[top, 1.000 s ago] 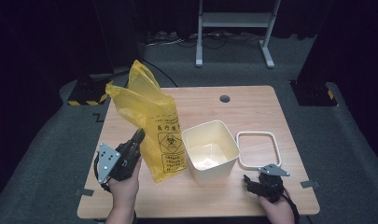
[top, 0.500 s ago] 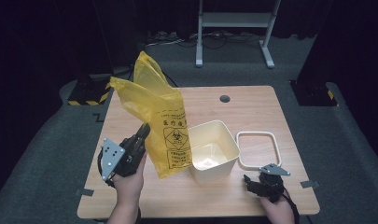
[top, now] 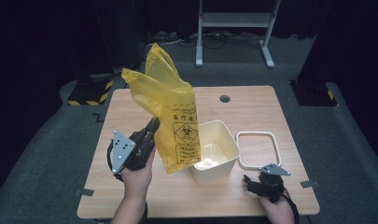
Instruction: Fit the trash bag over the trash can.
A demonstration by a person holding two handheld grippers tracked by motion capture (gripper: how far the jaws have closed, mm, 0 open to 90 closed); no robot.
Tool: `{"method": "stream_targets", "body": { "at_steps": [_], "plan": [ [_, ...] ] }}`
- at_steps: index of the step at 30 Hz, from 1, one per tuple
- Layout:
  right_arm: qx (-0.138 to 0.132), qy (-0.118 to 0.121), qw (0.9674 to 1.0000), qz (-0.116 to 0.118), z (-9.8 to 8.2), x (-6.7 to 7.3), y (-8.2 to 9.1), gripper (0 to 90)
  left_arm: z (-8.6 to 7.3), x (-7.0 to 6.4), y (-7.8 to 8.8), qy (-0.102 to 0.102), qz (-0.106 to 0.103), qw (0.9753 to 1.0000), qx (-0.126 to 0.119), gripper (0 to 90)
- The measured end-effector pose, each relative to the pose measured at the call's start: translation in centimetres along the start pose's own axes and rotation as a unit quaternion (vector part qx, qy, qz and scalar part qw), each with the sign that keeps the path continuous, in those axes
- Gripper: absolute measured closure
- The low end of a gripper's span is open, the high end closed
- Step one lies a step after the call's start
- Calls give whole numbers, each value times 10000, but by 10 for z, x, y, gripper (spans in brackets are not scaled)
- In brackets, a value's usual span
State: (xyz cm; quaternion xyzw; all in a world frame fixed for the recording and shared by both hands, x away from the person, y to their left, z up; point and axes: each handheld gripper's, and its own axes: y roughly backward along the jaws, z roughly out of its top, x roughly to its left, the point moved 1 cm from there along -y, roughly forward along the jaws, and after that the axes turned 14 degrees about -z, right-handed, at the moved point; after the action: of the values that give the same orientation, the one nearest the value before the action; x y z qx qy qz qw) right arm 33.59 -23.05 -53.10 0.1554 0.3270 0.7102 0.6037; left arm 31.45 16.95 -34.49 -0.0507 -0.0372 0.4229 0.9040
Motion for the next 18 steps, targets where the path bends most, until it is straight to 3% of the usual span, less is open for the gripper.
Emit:
{"method": "stream_targets", "body": {
  "at_steps": [18],
  "plan": [
    [1,-3,10000,2,0,0,0,223,3,-11,-33,-52,-198,9998,17,895]
  ]
}}
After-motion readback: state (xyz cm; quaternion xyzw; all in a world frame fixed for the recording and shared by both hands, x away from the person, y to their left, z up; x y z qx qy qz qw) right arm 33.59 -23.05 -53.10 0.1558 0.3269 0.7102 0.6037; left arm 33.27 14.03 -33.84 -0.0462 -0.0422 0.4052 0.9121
